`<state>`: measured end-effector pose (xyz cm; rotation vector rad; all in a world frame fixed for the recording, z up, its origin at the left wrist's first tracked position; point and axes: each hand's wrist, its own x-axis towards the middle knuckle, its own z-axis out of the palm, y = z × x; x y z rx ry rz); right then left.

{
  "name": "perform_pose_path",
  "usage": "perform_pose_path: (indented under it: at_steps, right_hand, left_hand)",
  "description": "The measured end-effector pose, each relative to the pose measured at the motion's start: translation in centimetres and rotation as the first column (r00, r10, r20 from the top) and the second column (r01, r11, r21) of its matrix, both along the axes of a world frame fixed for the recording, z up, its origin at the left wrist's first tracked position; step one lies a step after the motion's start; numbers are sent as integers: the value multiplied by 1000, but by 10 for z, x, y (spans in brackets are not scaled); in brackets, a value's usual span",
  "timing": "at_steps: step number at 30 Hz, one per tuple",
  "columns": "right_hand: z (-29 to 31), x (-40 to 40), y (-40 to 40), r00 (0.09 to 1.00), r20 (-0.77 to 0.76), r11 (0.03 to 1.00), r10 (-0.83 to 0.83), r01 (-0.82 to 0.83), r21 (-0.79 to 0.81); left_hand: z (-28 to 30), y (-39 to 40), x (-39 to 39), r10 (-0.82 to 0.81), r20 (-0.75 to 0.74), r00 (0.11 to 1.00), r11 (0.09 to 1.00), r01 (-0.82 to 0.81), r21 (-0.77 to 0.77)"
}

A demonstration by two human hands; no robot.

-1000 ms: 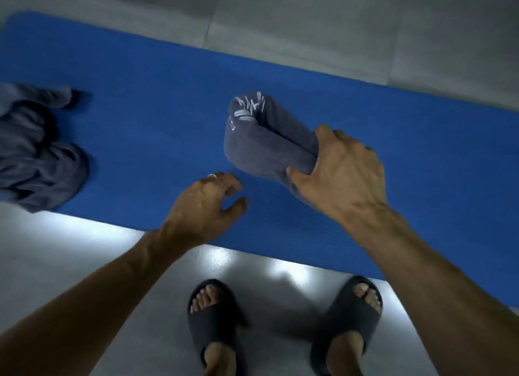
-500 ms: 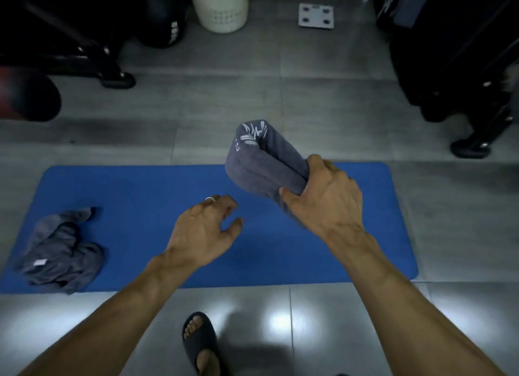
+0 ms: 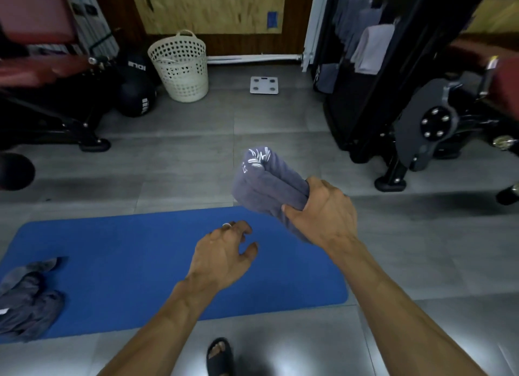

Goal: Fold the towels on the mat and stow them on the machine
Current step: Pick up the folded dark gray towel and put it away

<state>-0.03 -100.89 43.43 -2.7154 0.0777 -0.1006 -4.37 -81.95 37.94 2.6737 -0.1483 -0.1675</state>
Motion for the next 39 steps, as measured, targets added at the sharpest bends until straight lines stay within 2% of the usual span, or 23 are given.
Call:
perform_pose_path:
  at_steps: [7, 19, 25, 31, 35, 39]
  right_hand:
    - [31, 74, -75, 999, 16, 999, -42, 42, -8]
    - [77, 257, -169, 996, 74, 999, -52, 52, 5]
    - [80, 401, -243, 988, 153, 1000, 16, -20, 23]
    - [98, 555, -315, 977, 154, 985, 149, -160, 60]
    - [117, 645, -337, 958, 181, 974, 220, -226, 11]
    - [114, 730, -345, 947, 192, 966, 258, -258, -30]
  left_hand:
    - [31, -67, 80, 4, -1, 1000, 1000, -4, 5]
    - [76, -159, 268, -13, 45, 999, 999, 11, 33]
    - [81, -230, 398, 48, 98, 994, 997, -54, 56]
    - [98, -307, 525, 161, 89, 983, 984, -167, 60]
    - [114, -333, 606, 196, 102, 975, 978, -202, 53]
    - [126, -331, 698, 222, 175, 959, 972, -232, 36]
